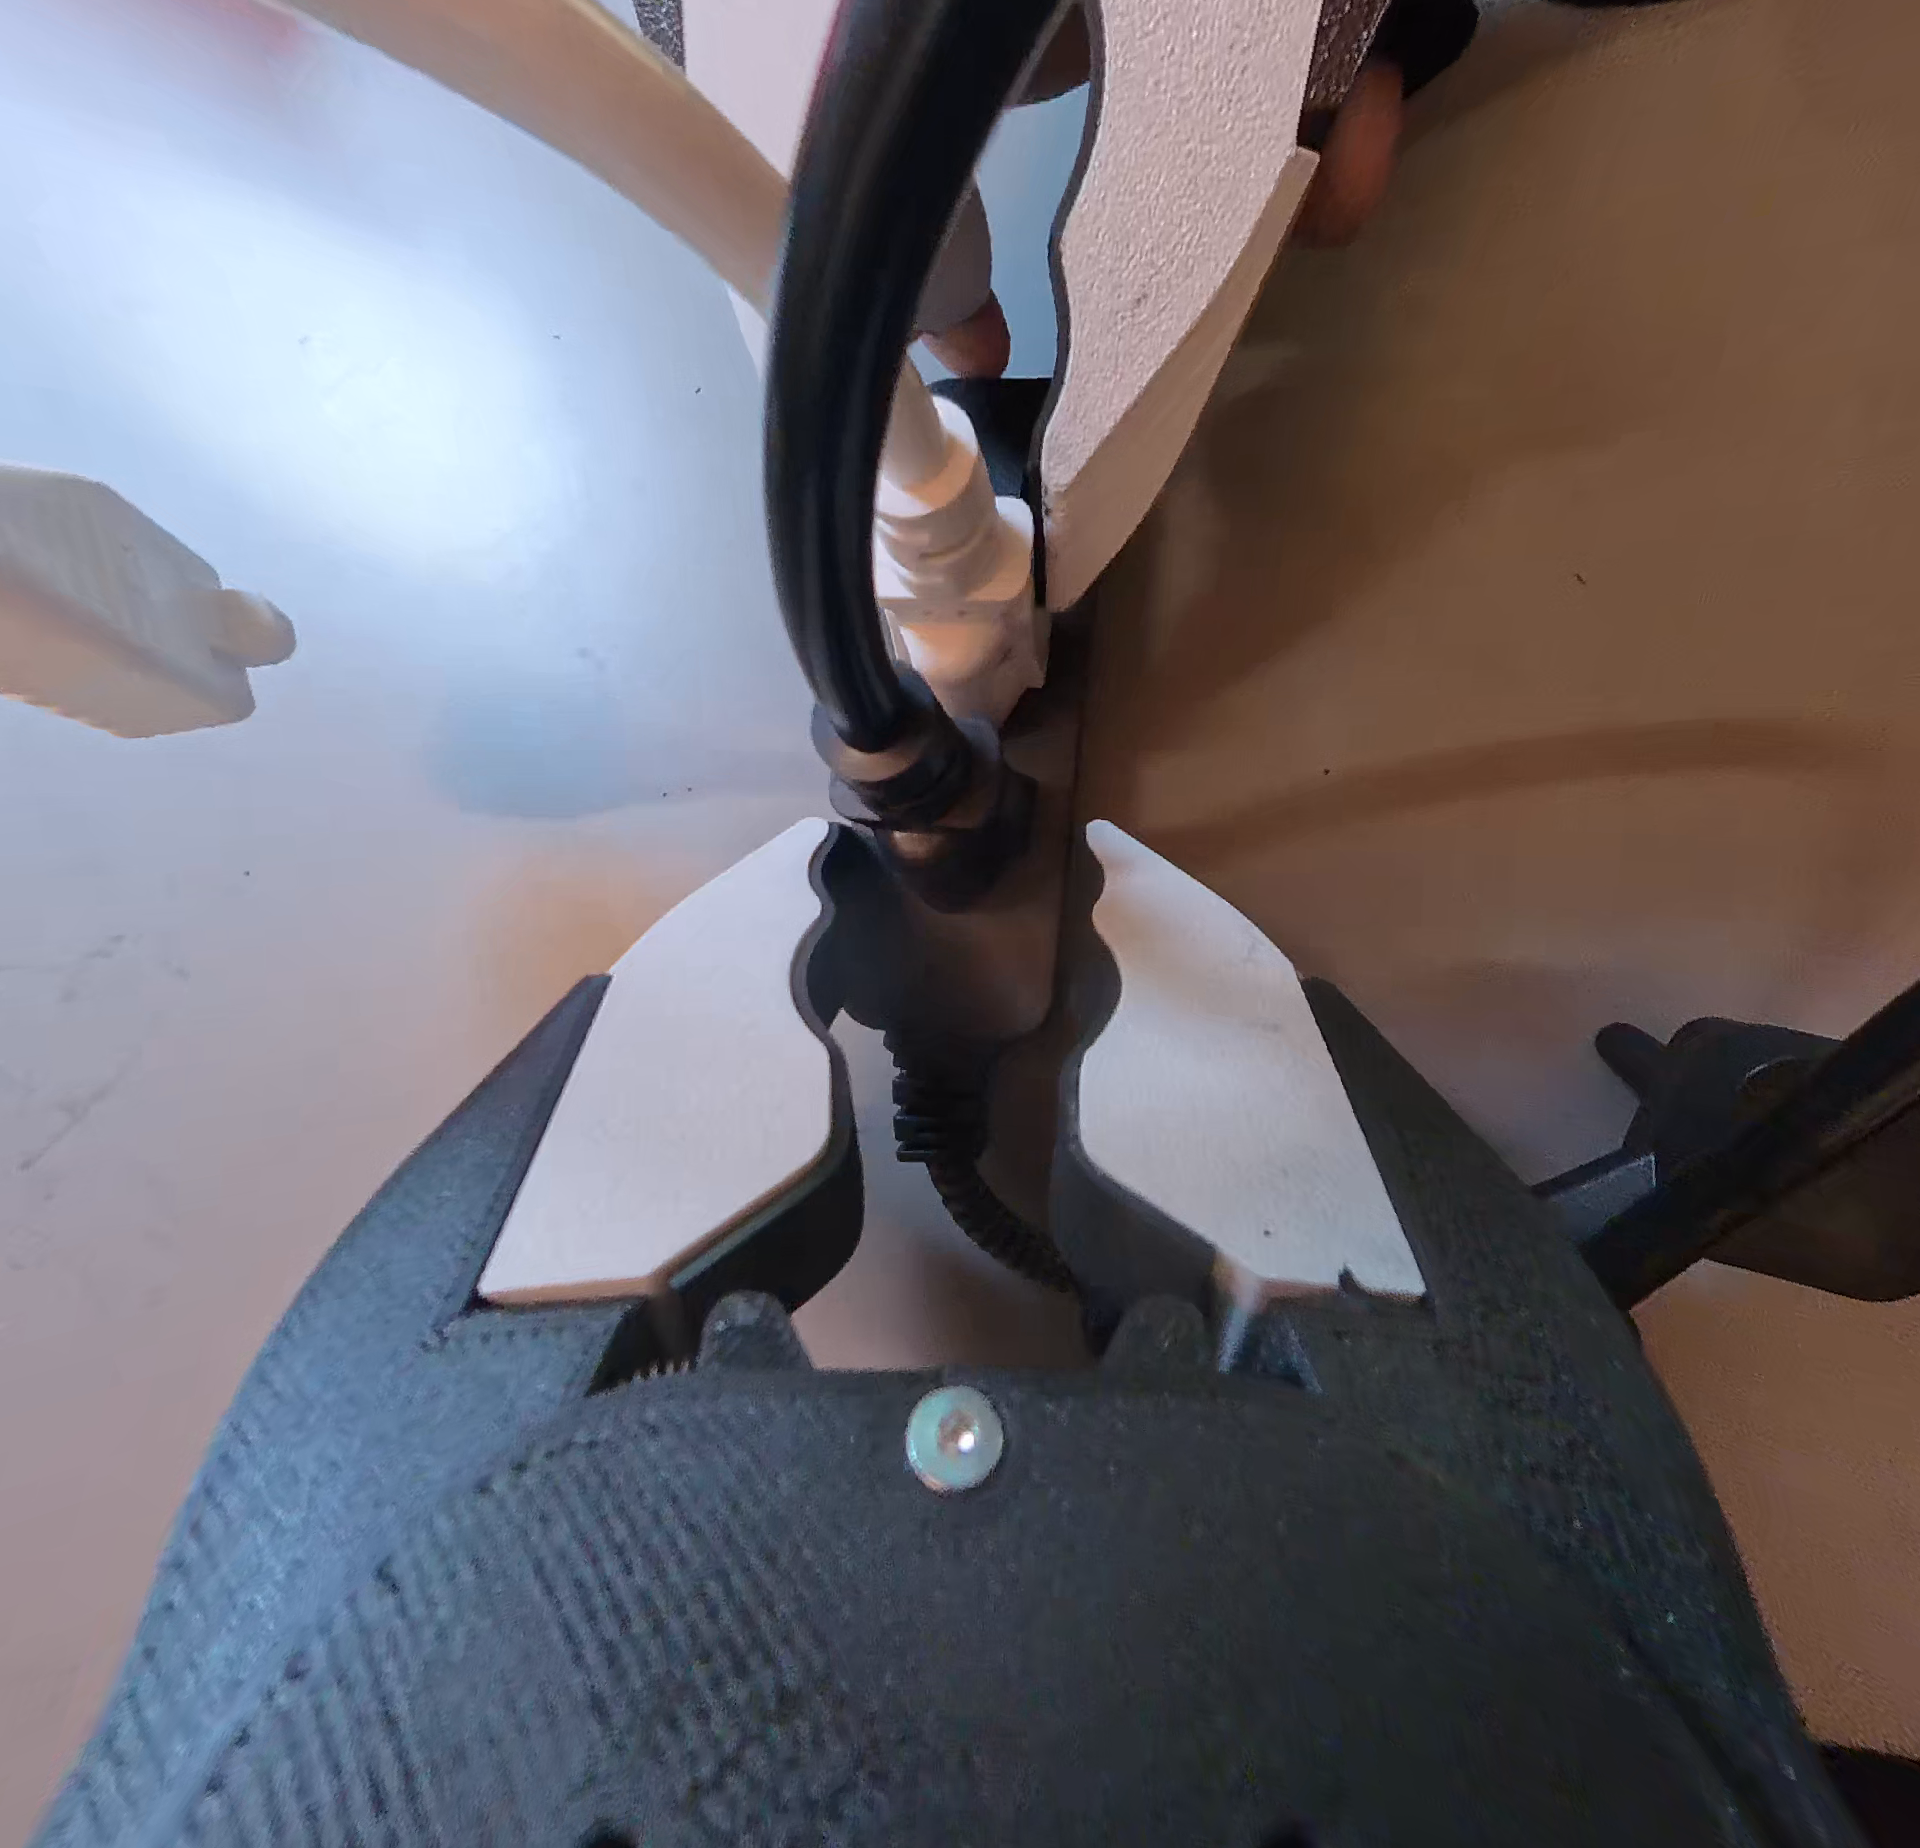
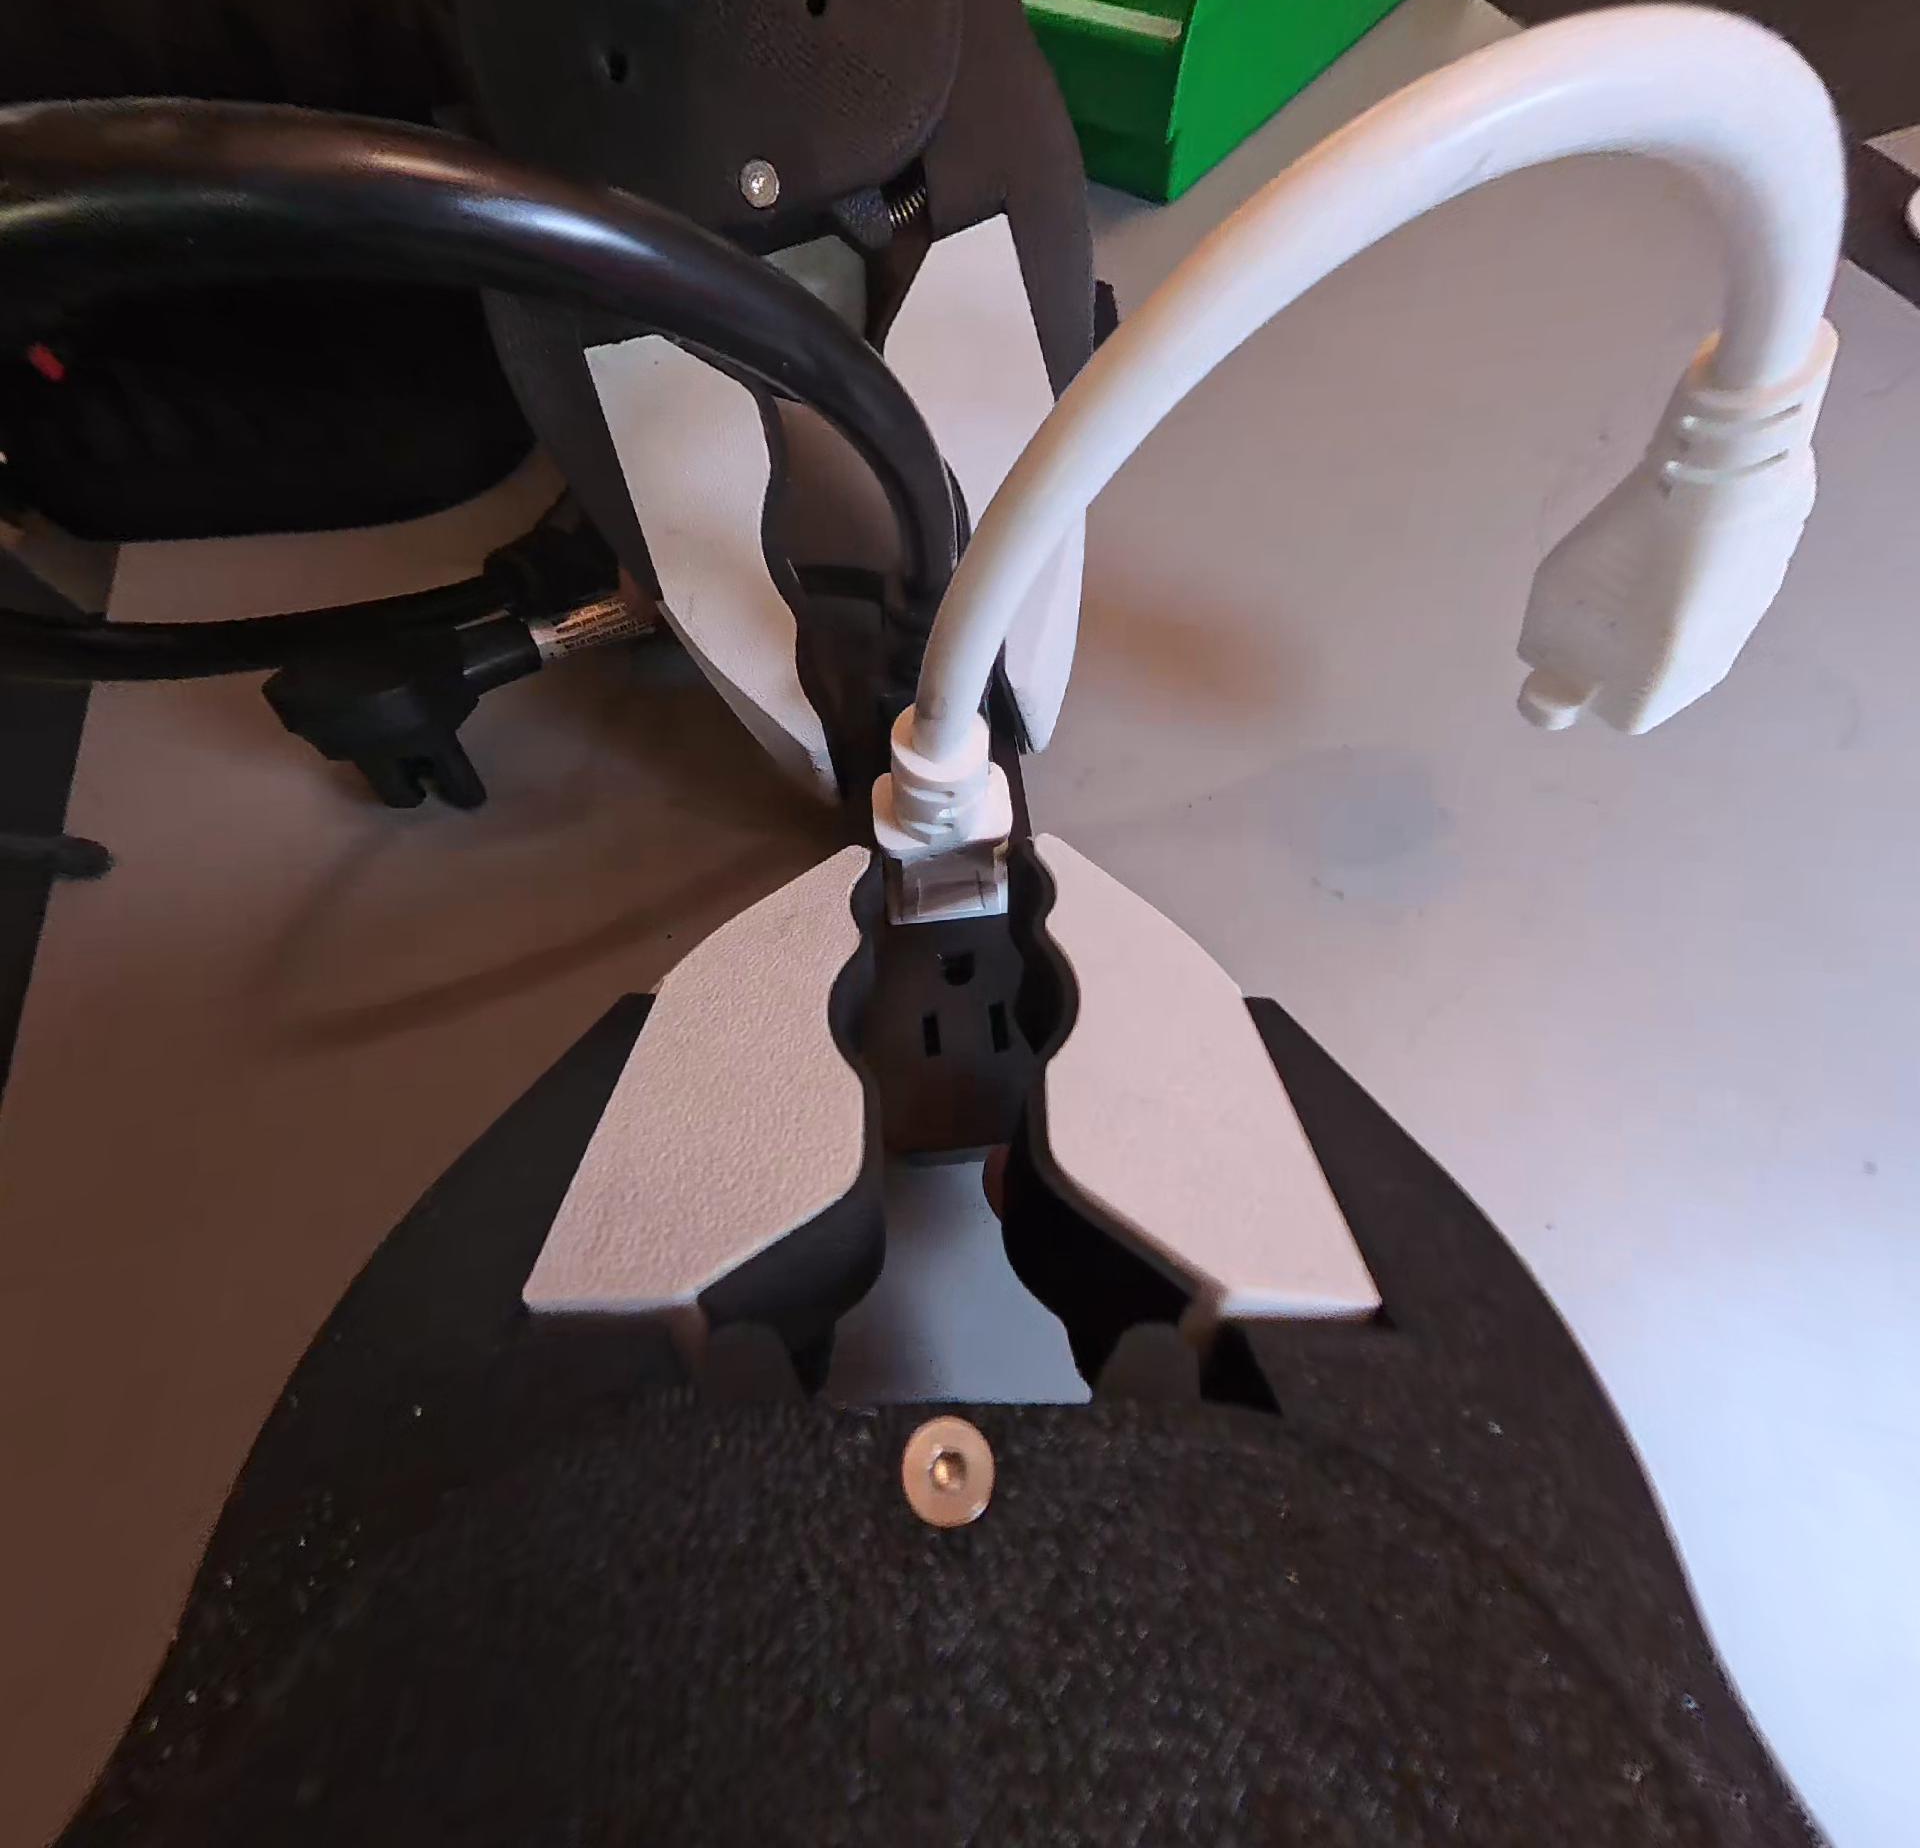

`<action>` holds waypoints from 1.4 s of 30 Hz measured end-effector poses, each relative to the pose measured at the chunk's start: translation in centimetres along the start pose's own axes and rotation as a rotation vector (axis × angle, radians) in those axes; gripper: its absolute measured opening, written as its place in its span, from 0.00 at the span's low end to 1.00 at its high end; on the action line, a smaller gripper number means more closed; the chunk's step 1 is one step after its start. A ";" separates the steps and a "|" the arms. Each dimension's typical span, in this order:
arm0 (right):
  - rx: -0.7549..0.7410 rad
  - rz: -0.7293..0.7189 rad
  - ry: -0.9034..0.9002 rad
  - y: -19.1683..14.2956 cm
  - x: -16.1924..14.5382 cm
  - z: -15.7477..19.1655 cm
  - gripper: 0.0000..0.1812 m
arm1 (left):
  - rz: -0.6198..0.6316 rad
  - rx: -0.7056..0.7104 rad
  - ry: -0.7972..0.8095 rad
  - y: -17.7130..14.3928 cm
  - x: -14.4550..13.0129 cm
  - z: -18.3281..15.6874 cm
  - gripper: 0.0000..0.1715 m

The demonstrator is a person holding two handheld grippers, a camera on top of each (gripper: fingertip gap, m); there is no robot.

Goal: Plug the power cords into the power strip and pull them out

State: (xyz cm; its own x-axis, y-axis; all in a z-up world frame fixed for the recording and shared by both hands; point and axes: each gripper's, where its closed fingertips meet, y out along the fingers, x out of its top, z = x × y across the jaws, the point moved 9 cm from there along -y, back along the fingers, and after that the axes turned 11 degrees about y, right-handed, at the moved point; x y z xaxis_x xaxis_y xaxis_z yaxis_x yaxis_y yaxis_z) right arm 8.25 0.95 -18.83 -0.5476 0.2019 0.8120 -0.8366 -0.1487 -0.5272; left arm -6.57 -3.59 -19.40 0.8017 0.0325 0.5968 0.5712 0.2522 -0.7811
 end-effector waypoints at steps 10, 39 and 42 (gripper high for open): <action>0.067 0.018 -0.022 0.0 0.3 -0.6 0.14 | 0.068 -0.036 -0.050 0.1 0.6 0.3 0.24; 0.184 -0.055 -0.109 0.4 0.0 -1.4 0.14 | 0.036 -0.098 -0.109 -0.9 0.5 0.8 0.13; 0.183 -0.062 -0.113 0.3 -0.1 -1.2 0.14 | 0.050 -0.101 -0.094 -0.8 0.7 0.7 0.13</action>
State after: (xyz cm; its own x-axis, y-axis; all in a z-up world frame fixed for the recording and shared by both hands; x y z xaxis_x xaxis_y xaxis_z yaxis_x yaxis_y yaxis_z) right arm 8.02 2.06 -19.39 -0.4818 0.1073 0.8697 -0.8463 -0.3143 -0.4301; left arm -6.58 -3.04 -18.21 0.8123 0.1347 0.5674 0.5494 0.1494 -0.8221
